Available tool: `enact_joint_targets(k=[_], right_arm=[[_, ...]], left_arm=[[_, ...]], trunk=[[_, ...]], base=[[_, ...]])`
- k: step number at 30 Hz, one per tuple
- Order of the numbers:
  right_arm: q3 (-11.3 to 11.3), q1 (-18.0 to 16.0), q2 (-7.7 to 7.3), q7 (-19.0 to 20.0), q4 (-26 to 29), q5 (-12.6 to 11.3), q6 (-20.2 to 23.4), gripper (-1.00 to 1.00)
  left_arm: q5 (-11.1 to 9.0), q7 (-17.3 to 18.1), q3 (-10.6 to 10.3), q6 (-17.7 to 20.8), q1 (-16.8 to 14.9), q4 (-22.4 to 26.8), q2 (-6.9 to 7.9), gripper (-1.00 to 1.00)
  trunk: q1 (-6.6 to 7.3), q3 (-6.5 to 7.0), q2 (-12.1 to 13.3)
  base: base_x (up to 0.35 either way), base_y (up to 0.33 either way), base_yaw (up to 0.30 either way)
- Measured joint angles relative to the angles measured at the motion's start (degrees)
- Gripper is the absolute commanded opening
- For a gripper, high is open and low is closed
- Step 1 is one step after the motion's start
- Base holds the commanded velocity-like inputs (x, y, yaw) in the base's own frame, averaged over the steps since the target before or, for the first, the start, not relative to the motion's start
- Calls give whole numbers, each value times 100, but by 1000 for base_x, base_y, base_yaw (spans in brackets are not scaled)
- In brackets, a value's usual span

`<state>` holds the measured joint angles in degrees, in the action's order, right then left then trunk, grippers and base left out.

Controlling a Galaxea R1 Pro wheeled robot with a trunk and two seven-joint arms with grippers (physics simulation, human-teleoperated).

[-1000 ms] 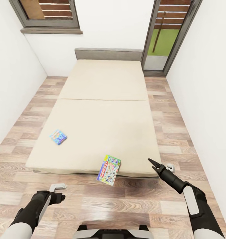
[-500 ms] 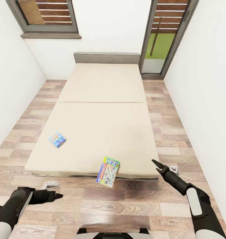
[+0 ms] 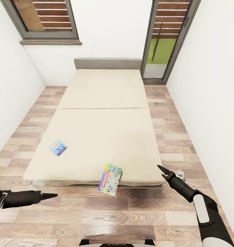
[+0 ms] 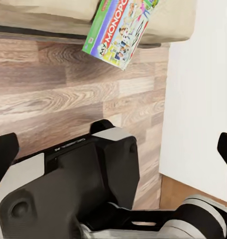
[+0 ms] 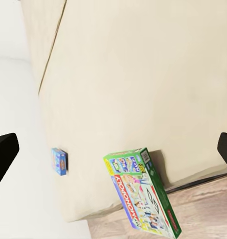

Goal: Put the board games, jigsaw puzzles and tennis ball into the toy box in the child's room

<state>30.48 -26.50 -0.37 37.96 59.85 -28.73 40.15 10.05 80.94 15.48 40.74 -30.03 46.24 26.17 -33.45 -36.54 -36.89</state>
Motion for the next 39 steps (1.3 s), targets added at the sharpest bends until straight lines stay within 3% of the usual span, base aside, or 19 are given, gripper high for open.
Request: enact_joint_targets(k=[4,9,21,39], right_arm=[[0,0,0,4,0,-3,0,100],[0,0,0,8,0,-6,-1,100],[-8,0,13,9,-83,-9,-17,100],[-10,1,190,7,-164,-10,-34,100]], left_arm=[[-2,398,175,9,0,2,13,100],[-2,607,265,85,0,2,22,100],[-2,655,288,174,1,3,-14,100],[-4,634,296,164,1,3,-30,100]], trunk=[[0,37,0],[0,83,0],[0,193,0],[0,359,0]], base=[[0,0,-70],[0,0,-70],[0,0,-54],[0,0,-2]])
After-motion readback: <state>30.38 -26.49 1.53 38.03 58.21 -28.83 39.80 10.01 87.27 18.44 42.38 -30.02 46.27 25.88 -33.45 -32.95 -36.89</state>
